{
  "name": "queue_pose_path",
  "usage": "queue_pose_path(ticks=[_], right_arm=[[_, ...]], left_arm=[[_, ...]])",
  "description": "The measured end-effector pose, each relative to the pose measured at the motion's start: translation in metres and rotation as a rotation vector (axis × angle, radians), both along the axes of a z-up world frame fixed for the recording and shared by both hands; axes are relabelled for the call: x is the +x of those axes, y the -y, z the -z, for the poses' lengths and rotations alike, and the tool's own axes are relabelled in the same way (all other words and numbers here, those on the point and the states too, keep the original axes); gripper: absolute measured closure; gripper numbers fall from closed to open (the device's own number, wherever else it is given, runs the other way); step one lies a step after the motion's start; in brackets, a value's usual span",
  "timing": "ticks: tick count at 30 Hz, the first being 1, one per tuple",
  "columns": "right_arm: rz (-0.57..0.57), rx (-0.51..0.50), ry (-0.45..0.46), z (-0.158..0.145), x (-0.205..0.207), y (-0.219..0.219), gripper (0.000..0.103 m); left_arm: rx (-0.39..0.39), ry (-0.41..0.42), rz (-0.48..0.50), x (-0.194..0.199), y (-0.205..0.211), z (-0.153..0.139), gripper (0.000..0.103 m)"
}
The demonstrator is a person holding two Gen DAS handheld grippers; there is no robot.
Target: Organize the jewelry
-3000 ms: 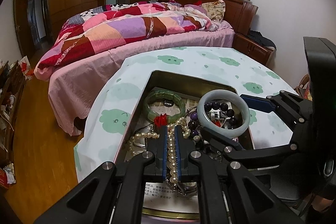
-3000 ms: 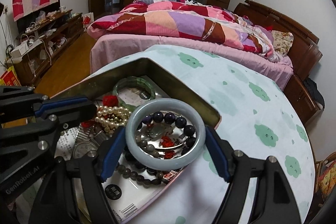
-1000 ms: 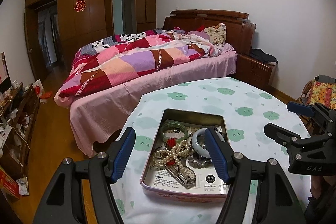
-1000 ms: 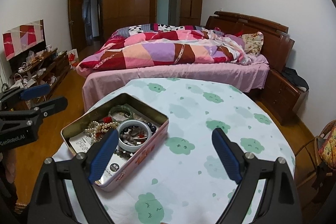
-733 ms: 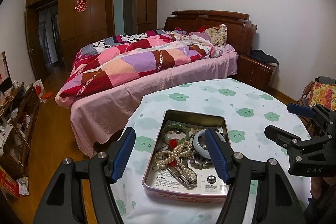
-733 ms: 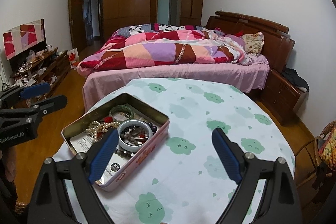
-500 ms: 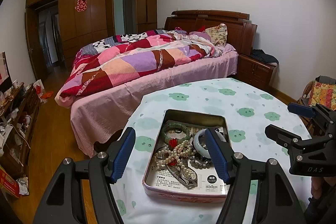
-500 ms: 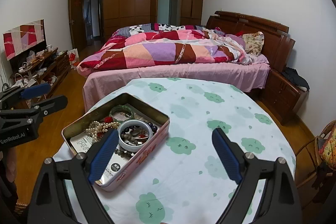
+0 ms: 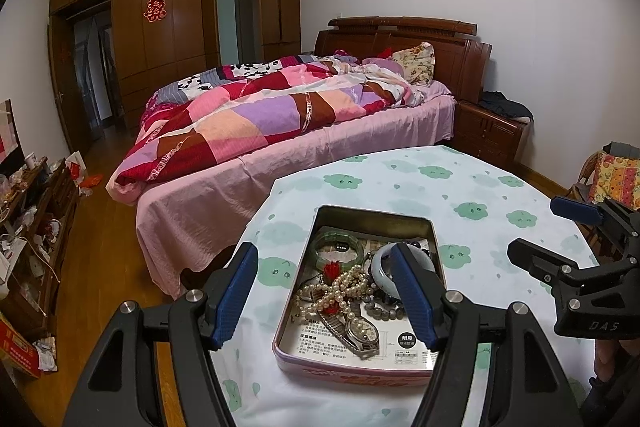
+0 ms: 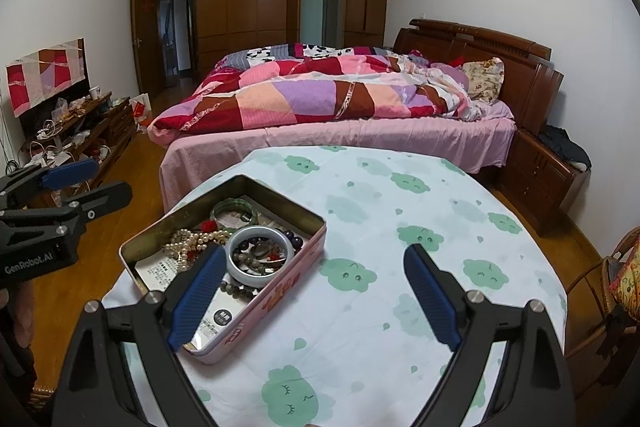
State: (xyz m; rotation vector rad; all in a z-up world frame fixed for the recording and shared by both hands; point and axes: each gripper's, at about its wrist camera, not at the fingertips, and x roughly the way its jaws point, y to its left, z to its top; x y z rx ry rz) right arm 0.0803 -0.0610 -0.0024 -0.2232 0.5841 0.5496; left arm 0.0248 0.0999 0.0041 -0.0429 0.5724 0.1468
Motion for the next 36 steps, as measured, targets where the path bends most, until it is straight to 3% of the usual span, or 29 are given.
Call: queue_pose_path(ticks=[36], right_arm=[[0.002,0.001,-0.005,0.004,-0.003,-0.001,0.011]], left_arm=[[0.023,-0.02,-0.003,0.003,0.002,0.008,0.034]])
